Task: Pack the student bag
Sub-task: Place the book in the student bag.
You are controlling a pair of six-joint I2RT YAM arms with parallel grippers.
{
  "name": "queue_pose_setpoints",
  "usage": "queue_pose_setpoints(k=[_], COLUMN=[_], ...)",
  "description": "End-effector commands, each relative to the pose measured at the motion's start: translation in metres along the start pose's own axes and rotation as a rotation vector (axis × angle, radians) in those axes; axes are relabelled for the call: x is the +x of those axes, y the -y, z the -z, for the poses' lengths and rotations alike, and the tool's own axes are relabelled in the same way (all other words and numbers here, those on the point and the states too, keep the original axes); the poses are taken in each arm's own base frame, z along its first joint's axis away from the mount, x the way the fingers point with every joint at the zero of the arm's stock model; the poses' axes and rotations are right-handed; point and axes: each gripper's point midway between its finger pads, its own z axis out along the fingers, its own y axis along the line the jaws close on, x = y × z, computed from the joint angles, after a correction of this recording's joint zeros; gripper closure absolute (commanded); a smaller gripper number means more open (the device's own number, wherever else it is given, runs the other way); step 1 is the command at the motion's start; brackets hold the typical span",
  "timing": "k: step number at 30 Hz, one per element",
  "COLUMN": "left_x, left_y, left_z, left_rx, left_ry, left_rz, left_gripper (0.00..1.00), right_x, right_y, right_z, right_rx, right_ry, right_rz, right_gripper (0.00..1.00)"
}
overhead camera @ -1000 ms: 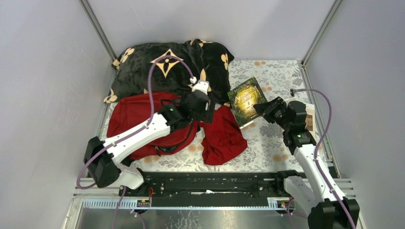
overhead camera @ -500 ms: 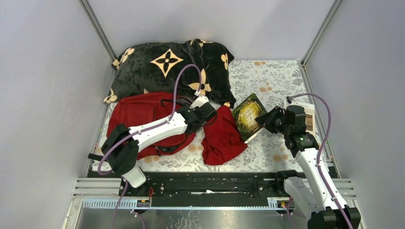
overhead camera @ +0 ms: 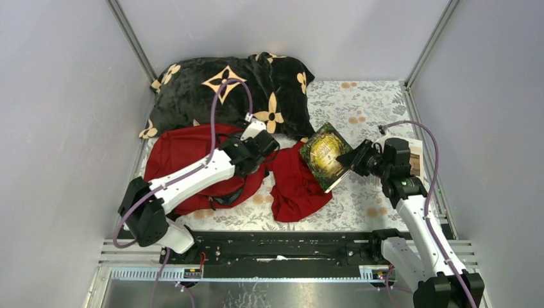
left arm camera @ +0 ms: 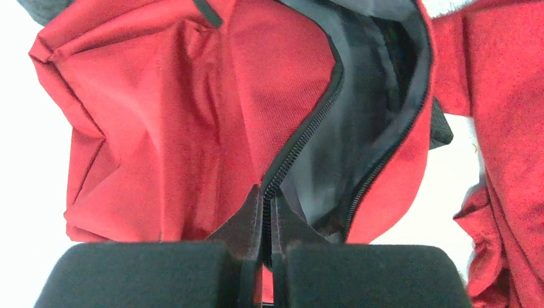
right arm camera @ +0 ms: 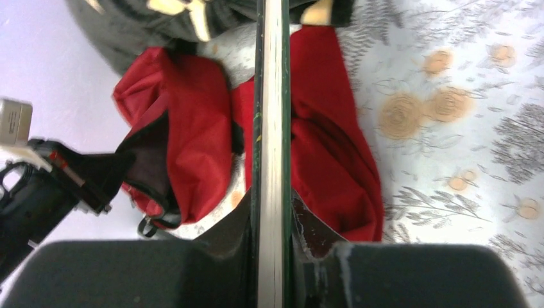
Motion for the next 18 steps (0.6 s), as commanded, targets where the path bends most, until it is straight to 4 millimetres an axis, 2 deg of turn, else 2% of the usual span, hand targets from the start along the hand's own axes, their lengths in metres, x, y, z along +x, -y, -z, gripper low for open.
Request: queue_pose_setpoints(k=[1, 3, 5, 8, 10, 13, 18], left_x=[-0.033, -0.048, -0.062, -0.076, -0.083, -0.087, -0.092], left_y=[-0.043, -0.061, -0.078, -0.104, -0.122, -0.134, -0.149], left_z=[0.026, 0.037, 0.050, 0.062, 0.068, 0.071, 0.081], left_rx=[-0.010, 0.047, 0.128, 0.226, 0.244, 0.259, 0.247], left_ry=[0.073, 0.107, 0.168, 0.229, 0.252, 0.275, 0.340], left_rz=[0.184, 0.294, 0.355, 0.448, 0.527, 0.595, 0.695], left_gripper=[1.00, 1.00, 1.00, 1.00, 1.00, 1.00, 1.00], right_x=[-0.030, -0.021, -0.010, -0.002, 0.009, 0.027, 0.069], right_y=[-0.090, -0.122, -0.138, -0.150, -0.170, -0.195, -0.209], right_z=[0.023, 0.036, 0.045, 0.041, 0.037, 0.014, -0.047], right_rx=[-0.363, -0.532, -0.627, -0.681, -0.754, -0.756, -0.702], right_ry=[0.042, -0.047, -0.157, -0.222, -0.253, -0.304, -0.461], right_rz=[0.160, 0.225, 0.249, 0.202, 0.169, 0.162, 0.116], right_gripper=[1.00, 1.00, 1.00, 1.00, 1.00, 1.00, 1.00])
